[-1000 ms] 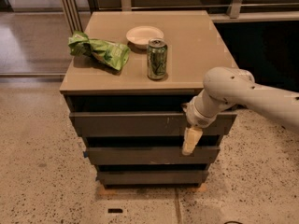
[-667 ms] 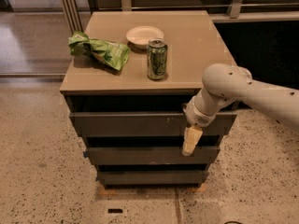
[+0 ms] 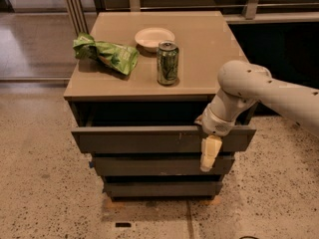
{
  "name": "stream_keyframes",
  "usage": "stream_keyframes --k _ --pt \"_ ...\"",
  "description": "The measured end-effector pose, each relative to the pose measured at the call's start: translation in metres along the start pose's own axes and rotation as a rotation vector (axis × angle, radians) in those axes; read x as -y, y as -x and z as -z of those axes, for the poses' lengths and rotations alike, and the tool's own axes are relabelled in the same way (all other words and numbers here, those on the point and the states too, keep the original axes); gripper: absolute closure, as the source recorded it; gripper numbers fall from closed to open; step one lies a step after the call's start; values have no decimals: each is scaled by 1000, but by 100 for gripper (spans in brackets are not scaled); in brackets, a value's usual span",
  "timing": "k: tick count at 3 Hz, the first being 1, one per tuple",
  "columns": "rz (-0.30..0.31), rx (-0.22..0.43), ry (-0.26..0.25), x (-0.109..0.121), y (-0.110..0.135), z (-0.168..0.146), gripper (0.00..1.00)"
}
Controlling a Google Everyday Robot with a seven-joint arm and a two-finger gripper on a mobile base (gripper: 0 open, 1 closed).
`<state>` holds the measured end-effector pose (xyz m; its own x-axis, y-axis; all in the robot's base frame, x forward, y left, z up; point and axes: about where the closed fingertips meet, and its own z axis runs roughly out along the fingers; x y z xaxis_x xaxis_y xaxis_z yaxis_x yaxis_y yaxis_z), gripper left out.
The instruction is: Open top drawer
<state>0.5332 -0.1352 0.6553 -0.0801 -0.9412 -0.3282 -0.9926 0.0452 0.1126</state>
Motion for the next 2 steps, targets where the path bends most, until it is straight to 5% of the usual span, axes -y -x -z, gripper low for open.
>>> stream_keyframes --k 2 --pt "16 -2 95 -53 6 29 0"
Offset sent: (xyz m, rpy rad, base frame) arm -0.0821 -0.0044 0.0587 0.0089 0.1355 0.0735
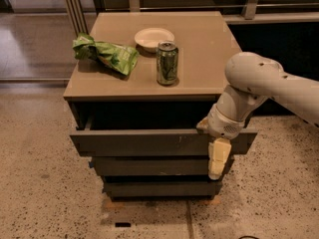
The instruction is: Open top drawer
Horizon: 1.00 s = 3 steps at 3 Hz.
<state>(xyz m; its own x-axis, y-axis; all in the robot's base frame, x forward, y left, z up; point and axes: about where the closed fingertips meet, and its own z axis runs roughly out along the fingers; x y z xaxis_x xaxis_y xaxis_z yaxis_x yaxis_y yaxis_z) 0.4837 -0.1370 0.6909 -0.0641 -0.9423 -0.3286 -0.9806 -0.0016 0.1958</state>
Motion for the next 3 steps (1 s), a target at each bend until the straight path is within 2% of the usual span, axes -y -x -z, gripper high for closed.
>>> stream_keyframes --k 1,2,3 --pt "-10 0 118 -40 -3 -3 0" --pt "-24 1 190 -62 -7 -5 0" --pt "-23 1 191 -63 -7 -5 0"
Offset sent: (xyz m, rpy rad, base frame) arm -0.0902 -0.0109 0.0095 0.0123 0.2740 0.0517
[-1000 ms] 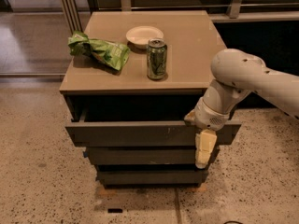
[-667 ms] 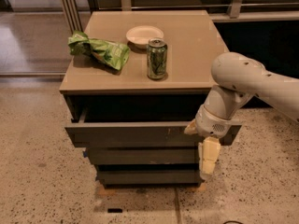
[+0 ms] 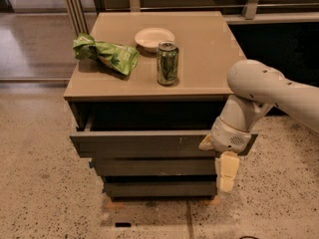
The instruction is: Open top drawer
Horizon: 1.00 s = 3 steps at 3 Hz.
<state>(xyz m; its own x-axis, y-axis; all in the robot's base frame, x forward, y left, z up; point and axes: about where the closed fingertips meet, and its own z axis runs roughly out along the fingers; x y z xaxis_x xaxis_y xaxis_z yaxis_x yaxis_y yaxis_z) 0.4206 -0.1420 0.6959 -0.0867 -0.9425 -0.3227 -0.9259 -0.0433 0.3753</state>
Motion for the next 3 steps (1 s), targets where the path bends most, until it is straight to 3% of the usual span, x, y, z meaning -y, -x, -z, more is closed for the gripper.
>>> stream_keyframes --k 1,3 --pt "9 -2 -97 1 1 6 0" --pt "18 -18 -387 16 1 35 0"
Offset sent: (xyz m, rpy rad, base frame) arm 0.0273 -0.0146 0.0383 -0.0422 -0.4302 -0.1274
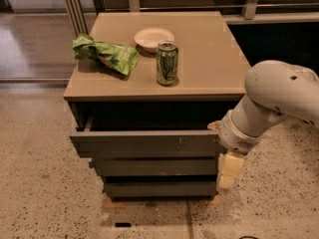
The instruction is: Open top drawer
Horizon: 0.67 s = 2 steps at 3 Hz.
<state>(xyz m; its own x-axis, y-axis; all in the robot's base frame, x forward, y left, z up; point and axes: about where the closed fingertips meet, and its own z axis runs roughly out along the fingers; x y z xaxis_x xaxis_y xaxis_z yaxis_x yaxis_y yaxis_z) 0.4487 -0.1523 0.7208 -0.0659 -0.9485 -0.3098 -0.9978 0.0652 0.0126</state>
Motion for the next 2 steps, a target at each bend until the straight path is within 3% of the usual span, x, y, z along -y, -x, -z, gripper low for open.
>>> stream_keyframes --k 1,2 --pt "16 12 -80 21 -2 1 0" --pt "33 35 -107 43 -2 -2 0"
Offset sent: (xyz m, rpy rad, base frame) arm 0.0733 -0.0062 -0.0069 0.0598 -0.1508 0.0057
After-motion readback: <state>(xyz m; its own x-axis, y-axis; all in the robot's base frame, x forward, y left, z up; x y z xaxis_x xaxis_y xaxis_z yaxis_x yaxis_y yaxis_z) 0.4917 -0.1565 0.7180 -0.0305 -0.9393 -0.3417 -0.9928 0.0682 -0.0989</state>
